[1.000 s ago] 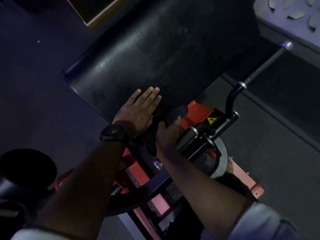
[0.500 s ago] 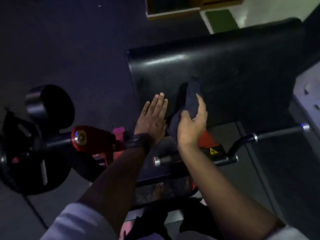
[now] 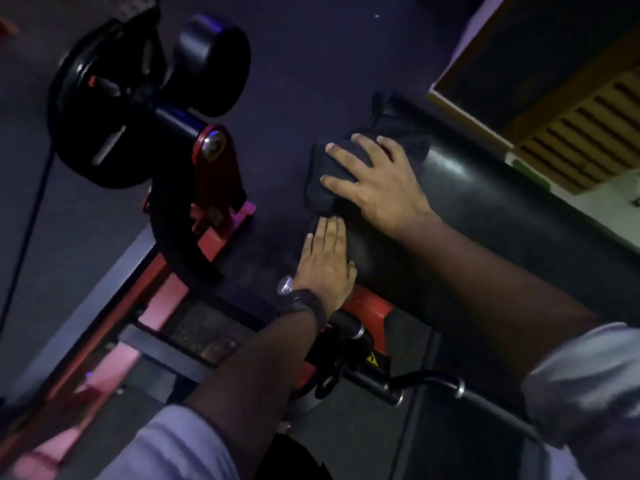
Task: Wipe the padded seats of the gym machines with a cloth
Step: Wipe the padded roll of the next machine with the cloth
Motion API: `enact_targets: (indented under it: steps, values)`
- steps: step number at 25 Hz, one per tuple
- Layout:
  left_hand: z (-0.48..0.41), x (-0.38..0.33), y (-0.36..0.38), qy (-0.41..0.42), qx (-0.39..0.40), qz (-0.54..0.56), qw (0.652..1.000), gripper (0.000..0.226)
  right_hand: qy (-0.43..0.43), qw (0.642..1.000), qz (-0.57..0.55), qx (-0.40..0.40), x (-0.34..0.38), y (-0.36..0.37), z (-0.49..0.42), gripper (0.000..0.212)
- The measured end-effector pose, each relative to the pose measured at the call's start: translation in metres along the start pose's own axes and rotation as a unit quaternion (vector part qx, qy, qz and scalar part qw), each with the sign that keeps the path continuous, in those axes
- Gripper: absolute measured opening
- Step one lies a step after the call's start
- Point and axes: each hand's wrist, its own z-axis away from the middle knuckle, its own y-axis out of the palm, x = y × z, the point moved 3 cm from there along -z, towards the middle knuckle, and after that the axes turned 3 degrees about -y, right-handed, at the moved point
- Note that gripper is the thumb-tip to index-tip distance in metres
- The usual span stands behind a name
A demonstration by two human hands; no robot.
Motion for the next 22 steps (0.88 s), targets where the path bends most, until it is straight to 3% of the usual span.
enact_targets:
  steps: [5, 8, 13, 15, 19, 22]
  values:
    - [0.013, 0.001, 0.014, -0.013, 0.006, -0.036, 0.999, 0.075, -0.165, 0.967, 0.057, 0.184, 0.036, 0.026, -0.025, 0.051]
    - [0.013, -0.001, 0.018, 0.004, 0.002, -0.053, 0.999, 0.078, -0.214, 0.953, 0.068, 0.204, 0.041, 0.029, -0.033, 0.057]
    - [0.013, 0.0, 0.022, 0.013, -0.015, -0.034, 0.999, 0.087, -0.303, 0.911, 0.08, 0.267, 0.064, 0.035, -0.058, 0.049]
    - [0.012, 0.001, 0.019, 0.016, -0.025, -0.035, 0.999, 0.091, -0.31, 0.908, 0.082, 0.27, 0.047, 0.034, -0.065, 0.047]
    - [0.013, 0.004, 0.016, 0.019, -0.015, -0.03, 0.999, 0.094, -0.174, 0.935, 0.062, 0.303, 0.037, 0.027, -0.088, 0.045]
    - [0.015, 0.0, 0.014, 0.038, -0.003, -0.037, 0.999, 0.085, -0.267, 0.914, 0.051, 0.303, 0.089, 0.033, -0.055, 0.044]
